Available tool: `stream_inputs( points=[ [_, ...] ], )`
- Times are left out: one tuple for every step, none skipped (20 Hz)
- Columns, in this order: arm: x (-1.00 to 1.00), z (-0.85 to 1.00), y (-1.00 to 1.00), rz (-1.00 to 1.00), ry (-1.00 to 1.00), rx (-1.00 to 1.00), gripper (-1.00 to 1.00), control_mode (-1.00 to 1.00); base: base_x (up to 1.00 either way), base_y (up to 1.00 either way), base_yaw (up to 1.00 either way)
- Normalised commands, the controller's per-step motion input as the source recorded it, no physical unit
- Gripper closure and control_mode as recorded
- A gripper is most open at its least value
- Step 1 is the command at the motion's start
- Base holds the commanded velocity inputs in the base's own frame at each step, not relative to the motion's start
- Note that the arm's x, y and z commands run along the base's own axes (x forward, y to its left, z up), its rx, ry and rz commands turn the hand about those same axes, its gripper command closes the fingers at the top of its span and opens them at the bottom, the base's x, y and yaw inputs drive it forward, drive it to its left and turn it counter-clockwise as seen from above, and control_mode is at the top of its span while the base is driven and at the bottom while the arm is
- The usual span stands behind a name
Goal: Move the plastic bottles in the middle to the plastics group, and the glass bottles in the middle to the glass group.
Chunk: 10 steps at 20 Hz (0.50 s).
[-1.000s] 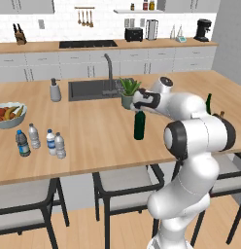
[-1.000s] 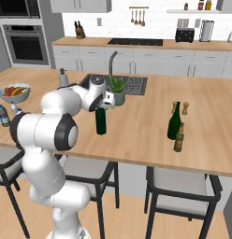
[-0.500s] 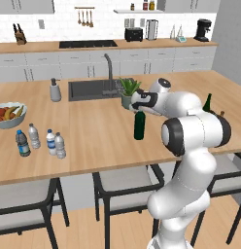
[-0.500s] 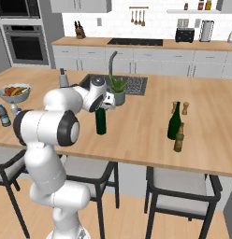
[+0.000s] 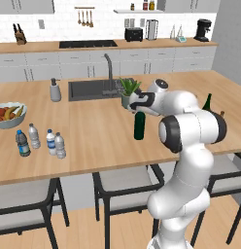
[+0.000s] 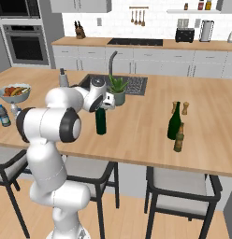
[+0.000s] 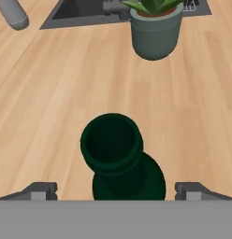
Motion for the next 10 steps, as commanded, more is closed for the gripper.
stream_inputs(
  points=[
    [0.10,-0.07,0.00,0.00,0.00,0.00,-1.00,-1.00,0.00,0.00,0.00],
    [0.04,-0.08,0.00,0.00,0.00,0.00,-1.00,-1.00,0.00,0.00,0.00],
    [0.07,-0.09,0.01,0.00,-0.01,0.00,-1.00,-1.00,0.00,0.00,0.00],
    [0.05,-0.10,0.02,0.00,-0.02,0.00,-1.00,-1.00,0.00,0.00,0.00],
    [0.06,-0.09,0.02,0.00,-0.03,0.00,-1.00,-1.00,0.00,0.00,0.00],
    [0.06,-0.06,0.00,0.00,-0.03,0.00,-1.00,-1.00,0.00,0.00,0.00],
    [0.06,-0.06,0.00,0.00,-0.02,0.00,-1.00,-1.00,0.00,0.00,0.00],
    [0.06,-0.06,0.00,0.00,-0.01,0.00,-1.00,-1.00,0.00,0.00,0.00],
    [0.07,-0.07,0.00,0.00,0.00,0.00,-1.00,-1.00,0.00,0.00,0.00],
    [0.05,-0.06,0.00,0.00,-0.01,0.00,-1.00,-1.00,0.00,0.00,0.00]
  ],
)
